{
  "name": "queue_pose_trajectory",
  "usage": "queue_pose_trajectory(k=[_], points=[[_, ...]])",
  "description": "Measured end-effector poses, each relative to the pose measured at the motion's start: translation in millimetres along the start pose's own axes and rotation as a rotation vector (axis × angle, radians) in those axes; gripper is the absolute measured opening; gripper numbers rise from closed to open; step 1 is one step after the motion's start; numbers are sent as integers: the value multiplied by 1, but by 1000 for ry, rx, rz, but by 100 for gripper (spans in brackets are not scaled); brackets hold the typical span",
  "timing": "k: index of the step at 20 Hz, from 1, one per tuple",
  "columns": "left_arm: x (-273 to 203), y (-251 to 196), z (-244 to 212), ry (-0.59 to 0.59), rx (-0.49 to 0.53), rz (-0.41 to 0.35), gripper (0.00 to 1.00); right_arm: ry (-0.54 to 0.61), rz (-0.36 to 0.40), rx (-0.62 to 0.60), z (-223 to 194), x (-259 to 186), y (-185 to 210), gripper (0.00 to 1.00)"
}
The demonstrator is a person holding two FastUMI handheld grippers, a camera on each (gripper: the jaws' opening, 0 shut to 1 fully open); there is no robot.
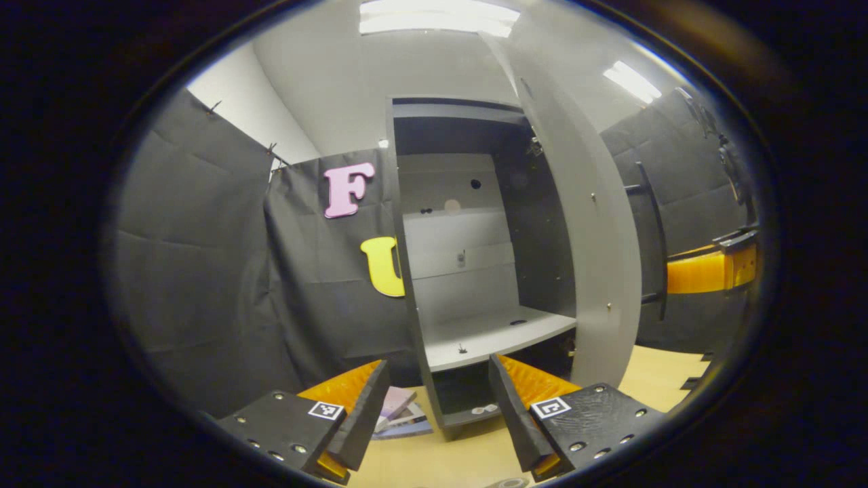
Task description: Open the cabinet door with the right hand, grasp the bottle in the cabinet with the left hand and place it on the coaster, then close the cabinet door with the right hand.
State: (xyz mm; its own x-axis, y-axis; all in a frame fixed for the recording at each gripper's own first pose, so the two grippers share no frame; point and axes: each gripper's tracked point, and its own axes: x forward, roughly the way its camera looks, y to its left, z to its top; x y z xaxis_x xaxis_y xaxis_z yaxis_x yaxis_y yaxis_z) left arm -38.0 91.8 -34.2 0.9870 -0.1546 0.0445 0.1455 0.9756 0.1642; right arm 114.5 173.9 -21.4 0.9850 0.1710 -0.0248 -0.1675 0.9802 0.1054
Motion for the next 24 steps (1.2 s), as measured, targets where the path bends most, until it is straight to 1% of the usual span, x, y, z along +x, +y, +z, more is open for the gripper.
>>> queue_pose_trajectory(k=[1, 2, 3, 7, 8, 10, 11, 13, 14, 15, 16, 17, 18, 24], points=[[0, 0, 9, -17, 24, 11, 84, -9, -6, -9, 4, 1, -3, 94], [-2, -1, 15, -18, 31, 26, 88, -16, -16, -13, 6, 3, -8, 94], [-3, -3, 16, -15, 20, 35, 84, -21, -26, -6, 6, 6, -15, 94], [-7, -14, 22, 34, -79, 93, 84, -23, -161, 21, 11, 18, -55, 95], [-8, -17, 25, 35, -101, 105, 88, -28, -171, 41, 11, 21, -59, 95], [-13, -25, 33, 46, -122, 145, 88, -33, -197, 52, 10, 23, -62, 95], [-15, -30, 32, 57, -133, 158, 88, -41, -200, 21, 11, 23, -62, 95], [-12, -47, 33, 74, -152, 161, 84, -55, -175, -51, 15, 28, -52, 95], [-8, -51, 35, 70, -143, 167, 88, -61, -162, -65, 17, 30, -48, 95], [-4, -56, 38, 71, -133, 168, 84, -70, -143, -64, 17, 31, -43, 95], [0, -60, 40, 70, -126, 169, 88, -78, -129, -60, 19, 33, -38, 95], [3, -65, 44, 63, -121, 169, 84, -85, -118, -60, 22, 34, -36, 95], [5, -68, 48, 57, -117, 172, 88, -90, -112, -62, 24, 35, -35, 95], [7, -77, 59, 31, -112, 196, 88, -67, -139, -74, 20, 33, -41, 95]])
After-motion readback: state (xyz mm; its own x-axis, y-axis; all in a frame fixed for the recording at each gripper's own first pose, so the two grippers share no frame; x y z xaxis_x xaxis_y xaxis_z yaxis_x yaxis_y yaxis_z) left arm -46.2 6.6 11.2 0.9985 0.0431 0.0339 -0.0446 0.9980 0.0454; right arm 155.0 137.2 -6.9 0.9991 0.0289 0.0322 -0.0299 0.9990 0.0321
